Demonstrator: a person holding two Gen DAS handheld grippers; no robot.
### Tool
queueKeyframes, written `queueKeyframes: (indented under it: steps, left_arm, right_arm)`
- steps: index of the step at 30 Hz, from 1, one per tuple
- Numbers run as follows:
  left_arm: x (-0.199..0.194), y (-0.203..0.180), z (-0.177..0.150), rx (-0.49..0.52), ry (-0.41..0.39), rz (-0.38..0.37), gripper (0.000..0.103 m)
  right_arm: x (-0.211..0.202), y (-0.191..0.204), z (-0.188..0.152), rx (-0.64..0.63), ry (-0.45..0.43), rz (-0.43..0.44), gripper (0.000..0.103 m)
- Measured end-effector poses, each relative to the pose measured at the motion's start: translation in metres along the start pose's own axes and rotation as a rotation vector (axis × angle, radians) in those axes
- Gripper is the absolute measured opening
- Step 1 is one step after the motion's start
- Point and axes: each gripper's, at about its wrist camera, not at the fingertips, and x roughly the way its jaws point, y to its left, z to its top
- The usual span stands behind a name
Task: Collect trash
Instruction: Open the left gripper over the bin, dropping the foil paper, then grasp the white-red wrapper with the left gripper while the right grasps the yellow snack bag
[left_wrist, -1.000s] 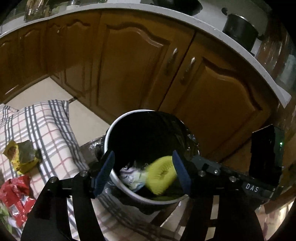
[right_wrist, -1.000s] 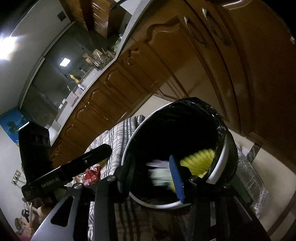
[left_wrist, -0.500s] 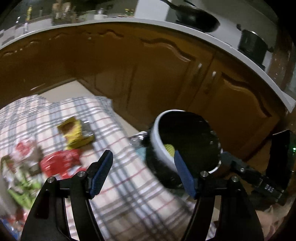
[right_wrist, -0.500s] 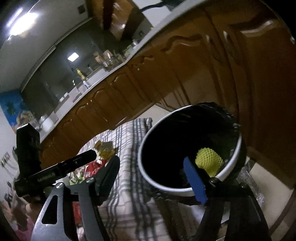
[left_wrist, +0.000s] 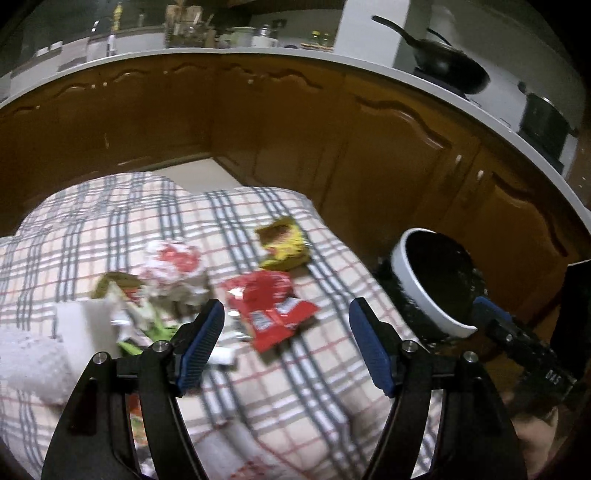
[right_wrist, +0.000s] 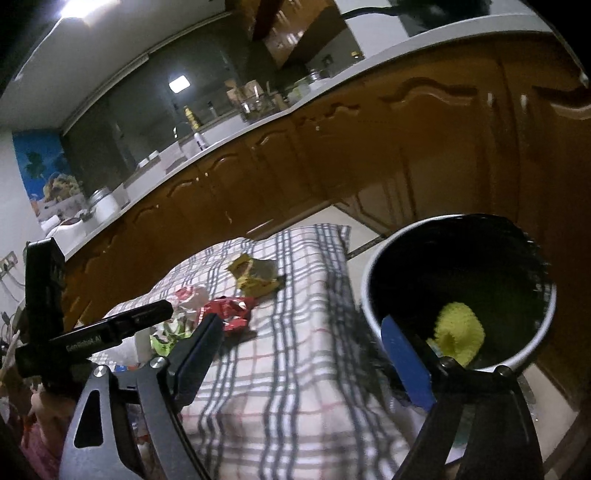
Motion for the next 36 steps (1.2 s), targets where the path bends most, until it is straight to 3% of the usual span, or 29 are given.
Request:
queueKeyframes:
  steps: [7,19,22,27,33,34,36]
  left_arm:
    - [-0.004,0.03,0.005,-0.023,-0.001,0.058,0.071]
    - [0.02,0.063,0.022,-0.019,0.067,0.128,0.071]
    - [0.03,0.068,0.028,-0.017,0.082,0.15,0.071]
    - [0.052,0.071,0.04,-0.019,0.13,0.151,0.071]
    - [0.075,0.073,0.042,0.013,0.194,0.18,0.07]
    - [0.077,0.074,0.041,0.013,0.203,0.175,0.068]
    - [0.081,0.077,0.038,0.013,0.219,0.163,0.057]
  right_arm:
    - [0.02,0.028,0.006,-0.044,0.015,0.028,0.089]
    - [0.062,0.049,0.026,-0.098,0.065,0.051,0.088]
    - [0.078,0.058,0.032,-0.128,0.079,0.055,0.081]
    - [0.116,0.07,0.037,-0.172,0.14,0.048,0.061]
    - [0.155,0.069,0.039,-0.181,0.215,0.015,0.055]
    - [0.162,0.067,0.039,-0.177,0.235,0.01,0.053]
    - [0.171,0.065,0.037,-0.164,0.265,0.024,0.039]
